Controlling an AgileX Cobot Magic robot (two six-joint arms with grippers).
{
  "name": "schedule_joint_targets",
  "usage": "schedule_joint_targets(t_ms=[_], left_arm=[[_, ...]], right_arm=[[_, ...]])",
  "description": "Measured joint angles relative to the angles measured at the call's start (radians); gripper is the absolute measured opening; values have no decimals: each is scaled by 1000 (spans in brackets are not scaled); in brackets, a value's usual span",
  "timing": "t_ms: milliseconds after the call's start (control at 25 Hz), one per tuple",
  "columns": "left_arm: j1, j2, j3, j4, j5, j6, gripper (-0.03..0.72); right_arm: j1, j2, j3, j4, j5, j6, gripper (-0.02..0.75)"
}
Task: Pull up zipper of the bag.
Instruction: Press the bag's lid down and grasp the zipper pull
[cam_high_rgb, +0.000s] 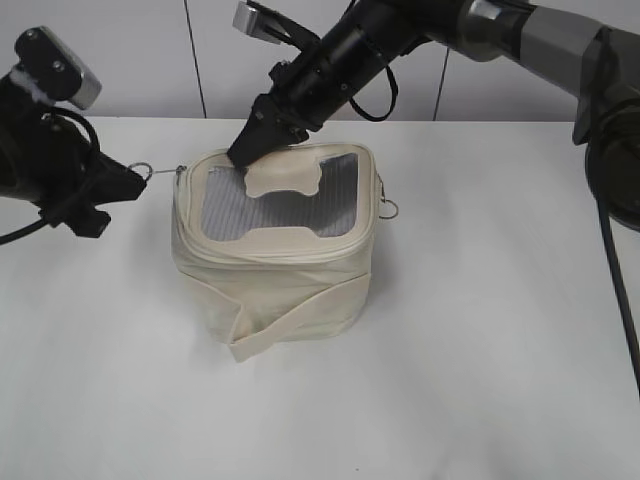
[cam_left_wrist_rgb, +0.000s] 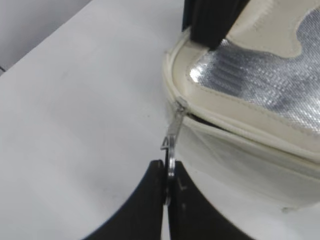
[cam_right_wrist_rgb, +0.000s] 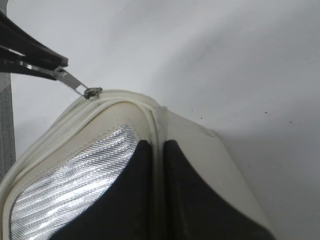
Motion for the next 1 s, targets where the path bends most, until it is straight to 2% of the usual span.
schedule_joint_targets(t_ms=[120,240,520,680,1000], left_arm=[[0,-16,31,79,19,-98,-8],[0,-46,66,104,47,-135,-8],[0,-128,126,116,130,-144,-8],[0,-146,152,122,246,-147,-8],[0,-146,162,135,379,-159,-8]], right_arm=[[0,0,0,0,0,14,51],[0,0,0,0,0,37,51],[0,0,0,-1,0,68,50],[0,0,0,-1,0,81,50],[0,0,0,-1,1,89,50]])
